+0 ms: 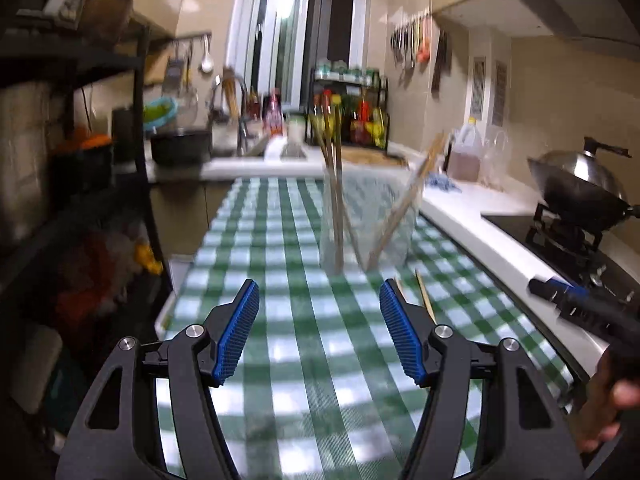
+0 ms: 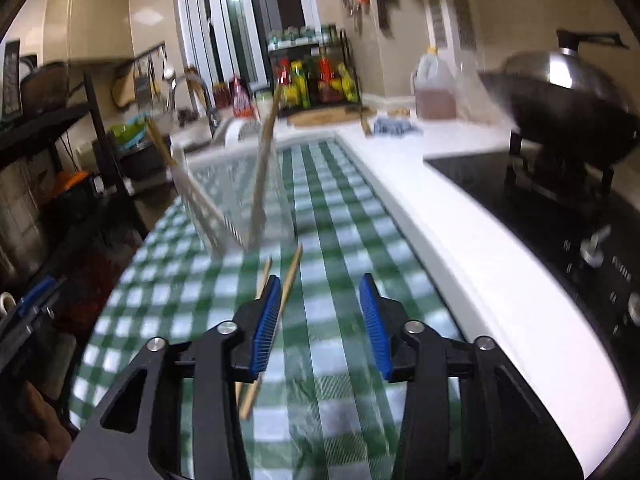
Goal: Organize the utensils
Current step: 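Move both open grippers back over the two chopsticks on the cloth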
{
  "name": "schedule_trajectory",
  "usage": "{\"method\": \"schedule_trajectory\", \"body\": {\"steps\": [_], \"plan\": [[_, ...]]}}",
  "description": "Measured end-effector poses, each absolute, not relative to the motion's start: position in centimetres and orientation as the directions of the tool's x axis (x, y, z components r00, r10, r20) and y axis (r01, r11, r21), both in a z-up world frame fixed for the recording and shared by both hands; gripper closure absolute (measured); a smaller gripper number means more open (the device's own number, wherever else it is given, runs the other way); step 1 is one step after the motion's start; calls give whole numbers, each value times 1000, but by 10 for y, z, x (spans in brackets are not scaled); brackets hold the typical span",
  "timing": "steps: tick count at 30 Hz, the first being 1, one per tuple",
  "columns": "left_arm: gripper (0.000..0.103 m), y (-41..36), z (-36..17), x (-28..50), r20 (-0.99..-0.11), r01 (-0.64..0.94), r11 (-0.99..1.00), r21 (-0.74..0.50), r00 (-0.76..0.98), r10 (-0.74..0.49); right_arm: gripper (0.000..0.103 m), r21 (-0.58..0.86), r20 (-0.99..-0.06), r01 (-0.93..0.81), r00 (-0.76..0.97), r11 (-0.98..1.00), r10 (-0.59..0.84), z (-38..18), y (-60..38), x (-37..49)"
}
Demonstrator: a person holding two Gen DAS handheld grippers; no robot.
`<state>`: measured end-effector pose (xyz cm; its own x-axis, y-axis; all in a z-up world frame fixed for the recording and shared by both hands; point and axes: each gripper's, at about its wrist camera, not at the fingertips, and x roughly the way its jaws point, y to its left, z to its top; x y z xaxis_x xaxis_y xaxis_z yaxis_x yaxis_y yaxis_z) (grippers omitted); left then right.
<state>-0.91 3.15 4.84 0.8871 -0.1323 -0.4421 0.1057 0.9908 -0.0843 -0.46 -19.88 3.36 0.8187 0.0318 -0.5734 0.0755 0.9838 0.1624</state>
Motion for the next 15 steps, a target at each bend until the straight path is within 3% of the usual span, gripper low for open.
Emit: {"method": "schedule_trajectory", "body": {"steps": [3, 9, 15], "plan": [[42, 30, 43, -7, -465, 117, 990, -80, 874, -141, 79, 164, -627, 42, 776, 986, 71, 9, -188, 0], [42, 23, 39, -7, -474, 158, 983, -94, 861, -183, 80, 170, -703, -39, 695, 985, 149, -29, -152, 16], [42, 12, 33, -12, -478, 200, 977, -75, 852, -211, 78, 126, -737, -47, 664, 991, 125, -47, -133, 24]]}}
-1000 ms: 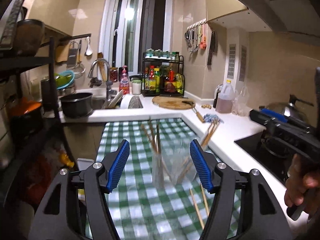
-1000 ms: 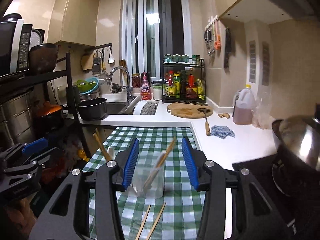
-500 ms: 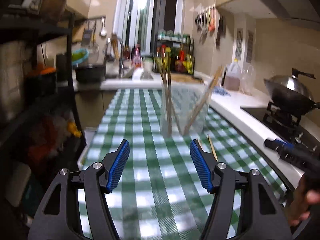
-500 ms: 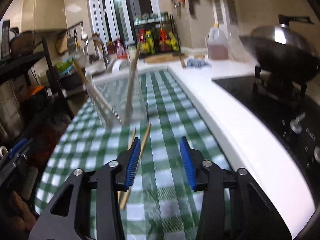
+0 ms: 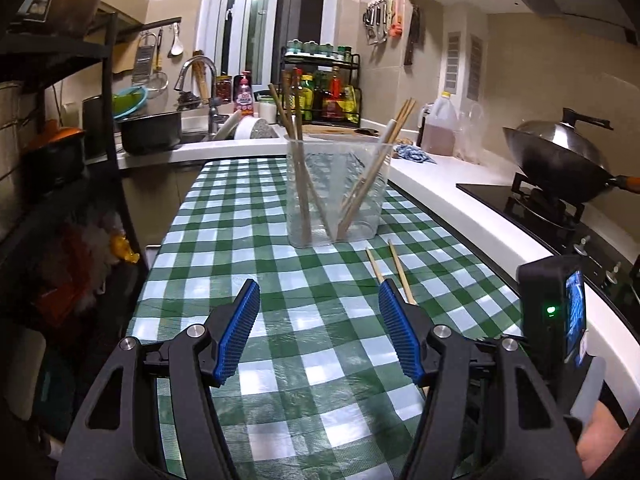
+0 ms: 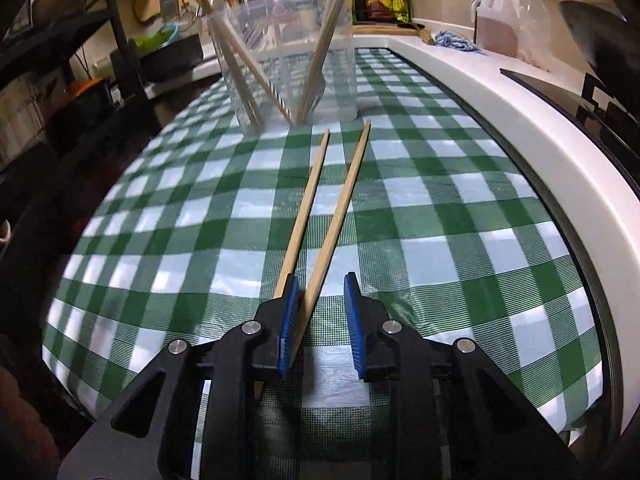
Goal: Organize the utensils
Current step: 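Move both open grippers back over the two chopsticks on the cloth, then close the left gripper on a chopstick while the right gripper grasps the other chopstick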
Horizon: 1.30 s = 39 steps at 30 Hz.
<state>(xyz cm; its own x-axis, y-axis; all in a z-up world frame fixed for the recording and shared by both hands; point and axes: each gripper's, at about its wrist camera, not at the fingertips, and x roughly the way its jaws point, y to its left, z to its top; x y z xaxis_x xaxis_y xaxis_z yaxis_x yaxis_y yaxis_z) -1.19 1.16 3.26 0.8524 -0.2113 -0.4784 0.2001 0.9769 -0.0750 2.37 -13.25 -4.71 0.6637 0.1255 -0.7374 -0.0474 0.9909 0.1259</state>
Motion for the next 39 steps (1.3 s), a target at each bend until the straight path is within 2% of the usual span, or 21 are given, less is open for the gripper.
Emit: {"method": "schedule_trajectory", "body": {"steps": [6, 8, 10, 18, 23, 29, 34, 35, 38, 39], "plan": [[42, 13, 31, -11, -484, 198, 977, -84, 849, -214, 83, 71, -746, -51, 661, 996, 87, -47, -129, 23], [42, 13, 31, -11, -485, 199, 976, -85, 848, -215, 93, 55, -745, -44, 663, 998, 70, -46, -131, 23], [42, 12, 31, -11, -483, 201, 976, -84, 848, -217, 96, 60, -749, -30, 660, 998, 65, -45, -136, 23], [43, 10, 20, -5, -517, 202, 974, -104, 825, -227, 96, 77, -743, 28, 668, 997, 38, -46, -169, 12], [46, -2, 8, -3, -547, 226, 968, -113, 799, -250, 96, 83, -725, 41, 688, 996, 32, -48, -182, -1], [47, -31, -21, 5, -617, 274, 950, -151, 724, -307, 96, 78, -711, 33, 702, 996, 32, -49, -192, -8], [48, -61, -37, 9, -654, 307, 943, -125, 689, -311, 96, 87, -709, 23, 704, 996, 45, -49, -195, -11], [49, -64, -39, 10, -659, 307, 944, -118, 687, -306, 96, 87, -708, 22, 704, 996, 46, -49, -196, -12], [61, -74, -48, 14, -689, 295, 953, -71, 677, -260, 96, 88, -706, 17, 706, 996, 50, -49, -198, -14], [68, -73, -49, 15, -695, 290, 955, -68, 673, -253, 96, 86, -706, 16, 707, 996, 50, -49, -198, -14]]}}
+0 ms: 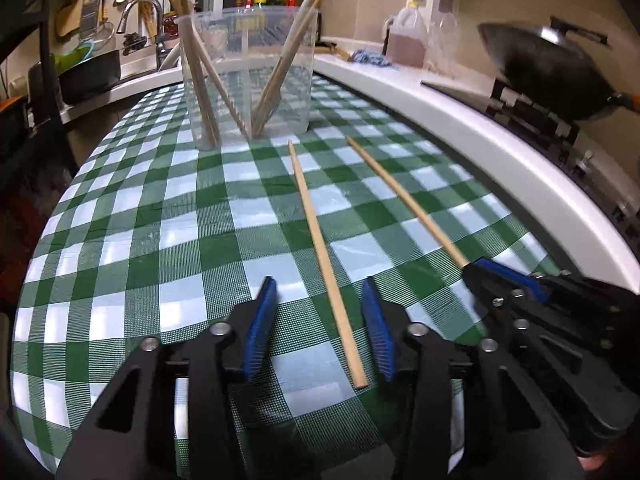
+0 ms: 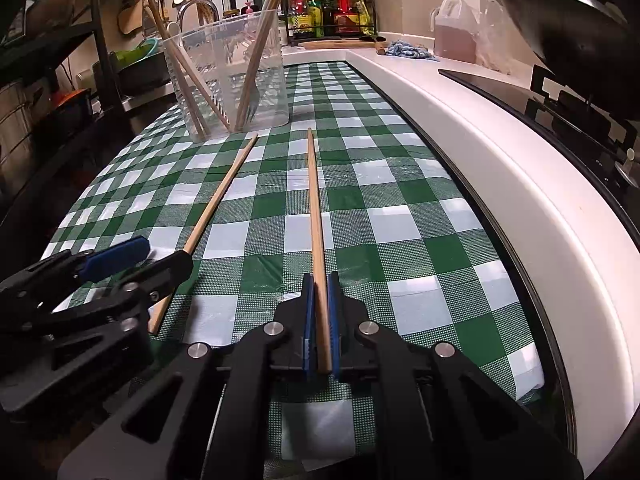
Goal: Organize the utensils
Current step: 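Close the left gripper on a chopstick while the right gripper grasps the other chopstick, then lift both held chopsticks off the cloth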
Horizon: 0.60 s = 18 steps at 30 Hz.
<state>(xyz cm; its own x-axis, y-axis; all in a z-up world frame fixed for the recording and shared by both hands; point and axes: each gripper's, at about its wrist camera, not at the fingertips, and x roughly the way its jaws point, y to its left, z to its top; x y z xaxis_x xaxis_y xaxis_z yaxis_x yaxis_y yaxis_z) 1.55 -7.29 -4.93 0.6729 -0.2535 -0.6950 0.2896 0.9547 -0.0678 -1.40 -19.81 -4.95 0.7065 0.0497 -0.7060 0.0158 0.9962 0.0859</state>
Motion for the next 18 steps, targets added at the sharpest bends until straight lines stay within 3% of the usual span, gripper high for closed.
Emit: {"method": "schedule_trajectory", "body": {"steps": [3, 4, 18], "plan": [[85, -70, -48, 17, -697, 283, 958, -43, 679, -232, 96, 77, -706, 15, 706, 997, 44, -49, -197, -14], [95, -67, -48, 17, -698, 278, 959, -46, 678, -230, 96, 72, -707, 14, 706, 997, 41, -49, -196, -14], [96, -1, -47, 6, -702, 157, 982, -103, 688, -184, 95, 75, -713, 4, 699, 997, 51, -49, -178, -10]]}}
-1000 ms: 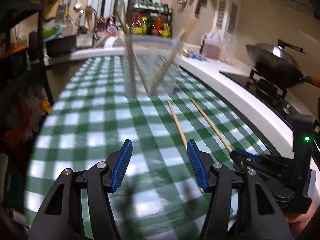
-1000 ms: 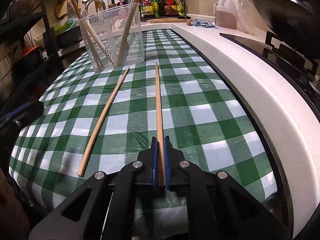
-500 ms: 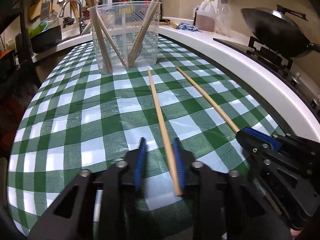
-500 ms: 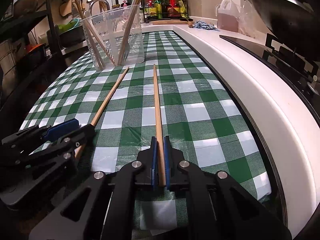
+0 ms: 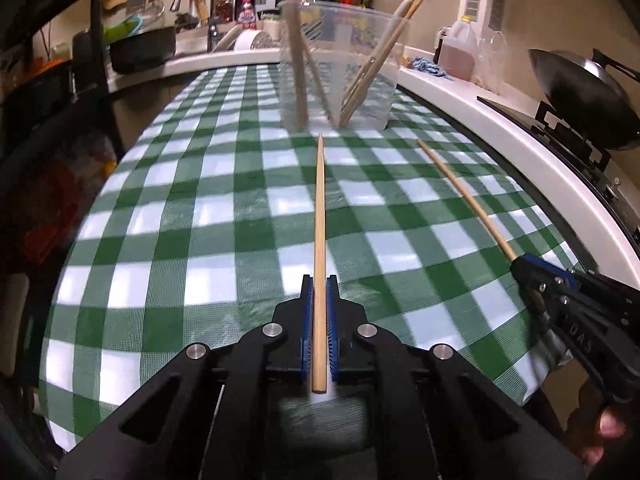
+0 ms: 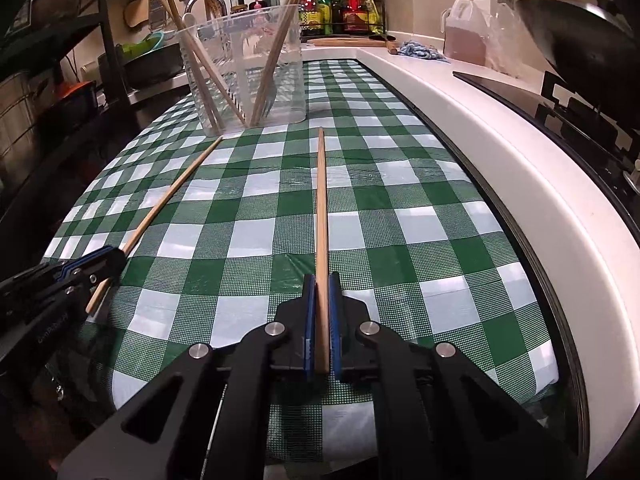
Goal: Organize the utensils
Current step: 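Lift both held chopsticks off the cloth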
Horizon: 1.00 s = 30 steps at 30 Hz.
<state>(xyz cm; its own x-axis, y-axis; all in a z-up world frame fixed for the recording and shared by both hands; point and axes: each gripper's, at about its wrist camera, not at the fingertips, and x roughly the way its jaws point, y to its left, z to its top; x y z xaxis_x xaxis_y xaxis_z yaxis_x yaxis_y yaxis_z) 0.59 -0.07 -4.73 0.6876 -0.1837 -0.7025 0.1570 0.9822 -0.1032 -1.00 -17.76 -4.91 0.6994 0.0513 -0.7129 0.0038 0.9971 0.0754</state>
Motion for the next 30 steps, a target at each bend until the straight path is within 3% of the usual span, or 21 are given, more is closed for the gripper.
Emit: {"method": "schedule_trajectory", "body": {"steps": [30], "plan": [[96, -11, -49, 5, -678, 145, 988, -48, 722, -139, 96, 70, -703, -38, 707, 997, 76, -50, -175, -2]]}}
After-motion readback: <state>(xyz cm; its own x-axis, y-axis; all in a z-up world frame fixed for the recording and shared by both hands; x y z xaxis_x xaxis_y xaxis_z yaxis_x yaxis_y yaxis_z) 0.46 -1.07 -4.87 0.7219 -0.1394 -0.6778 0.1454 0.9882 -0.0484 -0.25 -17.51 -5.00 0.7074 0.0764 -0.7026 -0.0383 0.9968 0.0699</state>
